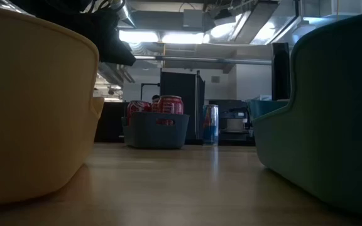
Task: Sort soda cans
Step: Put the red and white soda can into the blue bin
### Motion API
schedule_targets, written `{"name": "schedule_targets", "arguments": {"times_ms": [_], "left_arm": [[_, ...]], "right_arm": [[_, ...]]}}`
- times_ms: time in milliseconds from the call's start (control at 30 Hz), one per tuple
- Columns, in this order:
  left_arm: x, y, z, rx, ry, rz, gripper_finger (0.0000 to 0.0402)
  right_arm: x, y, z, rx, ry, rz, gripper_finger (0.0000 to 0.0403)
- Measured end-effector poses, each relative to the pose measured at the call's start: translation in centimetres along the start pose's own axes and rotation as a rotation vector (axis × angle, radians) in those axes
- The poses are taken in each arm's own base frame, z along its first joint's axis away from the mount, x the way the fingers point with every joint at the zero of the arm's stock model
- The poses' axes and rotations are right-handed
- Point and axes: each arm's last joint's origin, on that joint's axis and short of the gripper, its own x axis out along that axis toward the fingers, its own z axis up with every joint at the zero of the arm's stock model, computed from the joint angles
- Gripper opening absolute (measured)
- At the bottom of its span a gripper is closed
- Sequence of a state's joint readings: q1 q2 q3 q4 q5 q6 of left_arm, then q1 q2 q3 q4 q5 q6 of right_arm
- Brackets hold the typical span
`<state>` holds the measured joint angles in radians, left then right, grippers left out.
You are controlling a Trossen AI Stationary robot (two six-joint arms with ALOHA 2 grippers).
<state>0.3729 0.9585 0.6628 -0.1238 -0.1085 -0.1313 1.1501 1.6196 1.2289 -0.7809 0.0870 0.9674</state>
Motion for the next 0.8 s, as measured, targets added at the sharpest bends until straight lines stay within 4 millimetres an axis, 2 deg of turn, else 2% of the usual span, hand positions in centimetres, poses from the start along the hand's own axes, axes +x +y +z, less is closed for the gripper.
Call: {"name": "schedule_targets", "arguments": {"times_ms": [133, 233, 433, 600, 800], "left_arm": [[0.0, 0.0, 0.0, 0.000, 0.000, 0.000, 0.0100], [0.0, 0.0, 0.0, 0.000, 0.000, 0.000, 0.0100], [0.0, 0.0, 0.0, 0.000, 0.000, -0.001, 0.0100], [0.0, 0.0, 0.0, 0.000, 0.000, 0.000, 0.0100], [0.0, 0.0, 0.0, 0.001, 0.000, 0.000, 0.0100]], "right_arm": [[0.0, -0.7, 0.1, 0.070, 0.057, -0.029, 0.0395], [-0.2, -1.8, 0.5, 0.107, 0.165, -0.039, 0.0395], [-3.0, -3.0, 2.1, -0.020, 0.278, -0.109, 0.0395], [-4.2, -2.3, 2.0, -0.092, 0.318, -0.060, 0.0394], [-2.8, -0.7, 0.8, -0.150, 0.344, -0.061, 0.0394]]}}
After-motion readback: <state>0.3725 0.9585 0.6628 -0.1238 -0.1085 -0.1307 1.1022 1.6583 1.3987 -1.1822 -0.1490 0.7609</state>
